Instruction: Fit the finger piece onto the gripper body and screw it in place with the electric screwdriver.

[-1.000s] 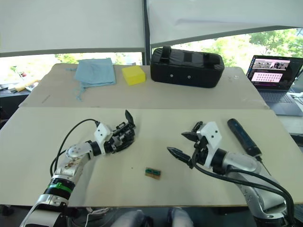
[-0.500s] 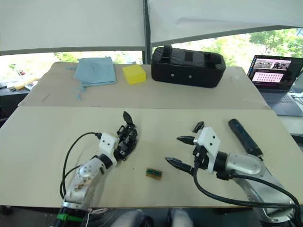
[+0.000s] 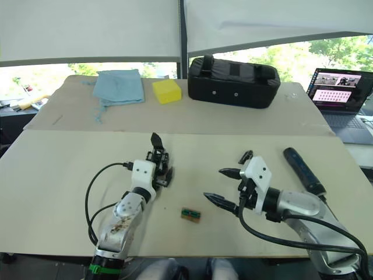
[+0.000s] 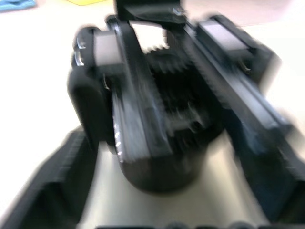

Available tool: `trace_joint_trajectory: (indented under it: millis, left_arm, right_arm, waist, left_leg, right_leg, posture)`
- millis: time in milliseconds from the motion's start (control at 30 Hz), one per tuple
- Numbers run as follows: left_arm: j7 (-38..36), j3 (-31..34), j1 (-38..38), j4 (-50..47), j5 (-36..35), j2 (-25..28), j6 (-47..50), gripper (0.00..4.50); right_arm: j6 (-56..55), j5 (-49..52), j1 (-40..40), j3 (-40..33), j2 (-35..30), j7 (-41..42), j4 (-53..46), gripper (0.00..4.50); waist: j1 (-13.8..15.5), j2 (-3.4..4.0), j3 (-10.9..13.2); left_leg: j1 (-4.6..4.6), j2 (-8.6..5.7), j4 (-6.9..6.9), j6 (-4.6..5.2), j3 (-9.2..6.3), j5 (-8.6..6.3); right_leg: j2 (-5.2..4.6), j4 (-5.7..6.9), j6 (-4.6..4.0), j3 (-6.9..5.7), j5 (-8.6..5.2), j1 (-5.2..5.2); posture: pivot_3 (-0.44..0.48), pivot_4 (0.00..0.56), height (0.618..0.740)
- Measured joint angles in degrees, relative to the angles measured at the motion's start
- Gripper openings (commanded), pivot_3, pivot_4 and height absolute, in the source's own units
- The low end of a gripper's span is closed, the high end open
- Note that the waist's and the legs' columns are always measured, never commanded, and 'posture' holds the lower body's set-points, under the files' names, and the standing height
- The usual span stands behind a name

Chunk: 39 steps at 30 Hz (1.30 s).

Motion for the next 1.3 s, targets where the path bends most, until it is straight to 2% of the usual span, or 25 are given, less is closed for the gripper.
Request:
trace_joint_trajectory:
  millis: [100,133,233,367,467,567,600,667,767,933,1067,1300]
  left_arm:
    - [-9.7,1.8,-0.5,1.5,-5.2,7.4,-1.5,4.46]
    - [-14.6,2.4,-2.1,4.0,-7.3,11.2,-2.8,4.46]
    - [-24.0,4.4,-6.6,11.9,-10.0,17.3,-6.5,4.46]
    - [-34.6,3.8,-14.5,24.8,-10.6,21.2,-13.5,4.46]
    - [-39.5,3.3,-18.5,31.6,-10.6,21.5,-17.2,4.46]
    - [-41.6,3.1,-20.9,36.0,-10.6,21.1,-19.8,4.46]
    - [-41.9,3.1,-21.6,37.3,-10.5,20.7,-20.3,4.23]
    - [-42.7,3.1,-22.5,39.1,-10.4,20.2,-21.6,3.65]
    - [-43.7,3.1,-23.2,40.7,-10.4,19.2,-22.7,2.34]
    - [-45.5,2.7,-23.2,40.3,-10.4,17.7,-23.3,2.33]
    - [-45.9,-0.3,-21.3,33.9,-10.7,14.6,-20.6,2.33]
    - [-38.9,-3.6,-18.3,24.4,-8.1,11.3,-15.7,2.33]
  right_arm:
    - [0.0,-0.2,-1.5,0.1,0.0,0.4,1.3,4.50]
    - [-0.1,-0.2,-2.1,0.1,0.0,0.5,1.8,4.50]
    - [-0.3,-0.4,-2.5,0.1,0.0,0.9,2.6,4.50]
    - [-0.3,-0.9,-3.7,0.3,0.0,1.0,3.1,4.50]
    - [-0.3,-1.1,-3.9,0.4,0.1,0.9,3.1,4.50]
    - [-0.4,-1.2,-3.5,0.4,0.2,0.8,2.9,4.50]
    - [-0.4,-1.3,-3.0,0.4,0.2,0.7,2.6,4.50]
    - [-0.4,-1.4,-1.9,0.5,0.3,0.7,2.2,4.50]
    - [-0.4,-1.8,-1.6,0.5,0.3,0.3,1.9,4.50]
    - [-0.4,-1.9,-1.4,0.4,0.3,-0.6,1.0,4.50]
    - [-0.4,-1.9,-0.6,0.4,0.3,-0.9,0.2,4.50]
    - [-0.3,-1.8,-0.5,0.4,0.3,-1.9,-0.9,4.50]
  waist:
    - [-0.5,0.07,0.0]
    - [-0.6,0.09,0.0]
    - [-0.8,0.14,-0.1]
    - [-0.7,0.16,-0.1]
    - [-0.8,0.16,-0.1]
    - [-0.9,0.17,-0.1]
    - [-0.9,0.16,-0.1]
    - [-0.9,0.17,-0.1]
    - [-1.0,0.17,-0.1]
    - [-0.9,0.19,-0.1]
    - [-0.9,0.16,0.0]
    - [-1.4,0.16,0.0]
  left_leg:
    - [0.11,0.03,-0.02,0.00,0.00,0.00]
    - [0.14,0.04,-0.02,-0.01,0.00,0.00]
    - [0.20,0.06,-0.01,-0.01,0.00,0.01]
    - [0.20,0.03,0.00,-0.07,0.00,0.04]
    - [0.22,0.01,-0.03,-0.10,0.00,0.05]
    - [0.31,-0.02,-0.07,-0.37,0.00,0.20]
    - [0.35,-0.04,-0.11,-0.47,0.00,0.26]
    - [0.39,-0.06,-0.14,-0.55,0.00,0.29]
    - [0.49,-0.06,-0.18,-0.61,0.00,0.32]
    - [0.51,-0.06,-0.21,-0.63,0.00,0.33]
    - [0.46,-0.18,-0.20,-0.63,0.00,0.33]
    - [0.50,-0.16,-0.26,-0.66,0.00,0.35]
  right_leg:
    - [0.02,0.06,-0.03,0.00,-0.04,0.00]
    - [0.06,0.11,-0.07,-0.01,-0.06,0.00]
    - [0.11,0.17,-0.12,-0.01,-0.09,0.03]
    - [0.11,0.16,-0.13,-0.05,-0.07,0.08]
    - [0.10,0.04,-0.13,-0.09,-0.07,0.14]
    - [0.09,-0.06,-0.13,-0.13,-0.07,0.28]
    - [0.04,-0.07,-0.13,-0.14,-0.07,0.31]
    - [0.01,-0.05,-0.13,-0.14,-0.07,0.33]
    - [0.01,-0.03,-0.14,-0.13,-0.07,0.38]
    - [-0.01,-0.04,-0.15,-0.13,-0.08,0.38]
    - [-0.13,-0.06,-0.14,-0.14,-0.07,0.38]
    - [-0.14,-0.02,-0.15,-0.08,-0.08,0.34]
  posture:
    - [0.000,0.150,0.739]
    - [0.000,0.150,0.739]
    - [0.000,0.150,0.739]
    - [0.000,0.150,0.739]
    - [0.000,0.150,0.739]
    - [0.000,0.150,0.739]
    - [0.000,0.150,0.739]
    - [0.000,0.150,0.739]
    - [0.000,0.150,0.739]
    - [0.000,0.150,0.739]
    - [0.000,0.150,0.739]
    - [0.000,0.150,0.739]
